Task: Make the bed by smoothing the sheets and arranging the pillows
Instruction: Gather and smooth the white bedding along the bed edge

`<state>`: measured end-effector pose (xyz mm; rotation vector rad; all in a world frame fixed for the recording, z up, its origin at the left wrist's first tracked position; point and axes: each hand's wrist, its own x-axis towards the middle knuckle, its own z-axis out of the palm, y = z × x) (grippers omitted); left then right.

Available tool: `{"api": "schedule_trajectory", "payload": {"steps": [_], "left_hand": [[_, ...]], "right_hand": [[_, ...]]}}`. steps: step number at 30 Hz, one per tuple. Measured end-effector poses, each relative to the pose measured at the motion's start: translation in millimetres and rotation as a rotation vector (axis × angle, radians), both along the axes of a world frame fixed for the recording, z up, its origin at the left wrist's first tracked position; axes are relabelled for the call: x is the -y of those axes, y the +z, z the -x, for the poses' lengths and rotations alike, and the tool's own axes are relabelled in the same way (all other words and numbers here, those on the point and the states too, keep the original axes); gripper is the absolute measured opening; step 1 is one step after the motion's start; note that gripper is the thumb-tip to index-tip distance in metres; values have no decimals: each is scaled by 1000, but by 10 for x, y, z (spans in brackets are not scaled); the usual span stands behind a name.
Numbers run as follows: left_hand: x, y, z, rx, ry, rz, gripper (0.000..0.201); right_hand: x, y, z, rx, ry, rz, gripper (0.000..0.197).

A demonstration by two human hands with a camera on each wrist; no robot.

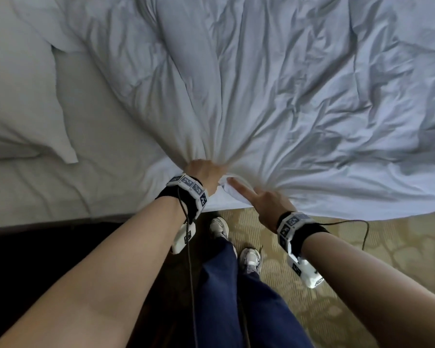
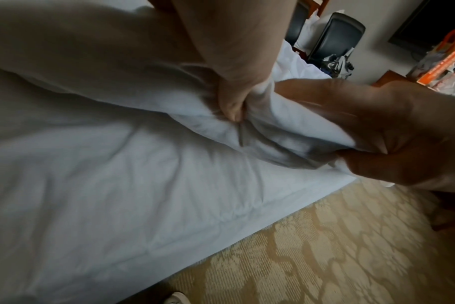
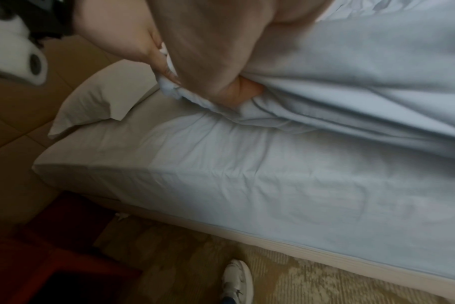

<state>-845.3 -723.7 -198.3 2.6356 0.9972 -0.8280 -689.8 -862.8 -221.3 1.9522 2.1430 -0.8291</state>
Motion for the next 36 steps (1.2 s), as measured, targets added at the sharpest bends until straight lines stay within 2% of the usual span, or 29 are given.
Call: {"api": "schedule_trajectory", "payload": {"steps": [2, 4, 7, 12, 16, 19, 22, 25, 27, 30, 32, 34, 36], "left_hand": [[7, -156, 194, 204, 44, 0, 42], [-46, -326, 465, 285, 48, -76, 63], [-257, -478, 927, 196, 96, -183, 89], [-965, -665, 1567, 49, 91, -236, 106], [-1657, -806, 1765, 38, -68, -257, 120], [-2105, -907, 1817, 17, -215, -301, 120], [-2520, -1049, 1814, 35, -280, -296, 126], [-2843, -1194, 1745, 153, -308, -244, 114], [-3030, -1257, 1674, 225, -314, -226, 104], [-3262, -1275, 1539, 218, -344, -220, 91], [-3344, -1276, 1426, 132, -372, -172, 76], [-3361, -1267, 1326, 79, -358, -93, 61], [-3330, -1238, 1292, 123, -347, -47, 49]], "right_hand": [[-1, -110, 18, 2, -16, 49, 111], [9, -251, 96, 41, -53, 79, 113], [-20, -372, 351, 69, -50, -19, 117], [-596, -465, 1119, 33, -4, -130, 112], [-1442, -536, 1727, 103, -18, -214, 103], [-1999, -617, 2025, 186, -118, -159, 114], [-2407, -756, 2097, 232, -297, -95, 128], [-2592, -916, 2032, 250, -409, -62, 128], [-2607, -1020, 1973, 256, -430, -57, 120], [-2605, -1116, 1905, 280, -413, -78, 87], [-2639, -1140, 1863, 244, -403, -120, 66], [-2658, -1132, 1834, 200, -405, -148, 66], [-2636, -1100, 1825, 161, -408, -135, 70]]}}
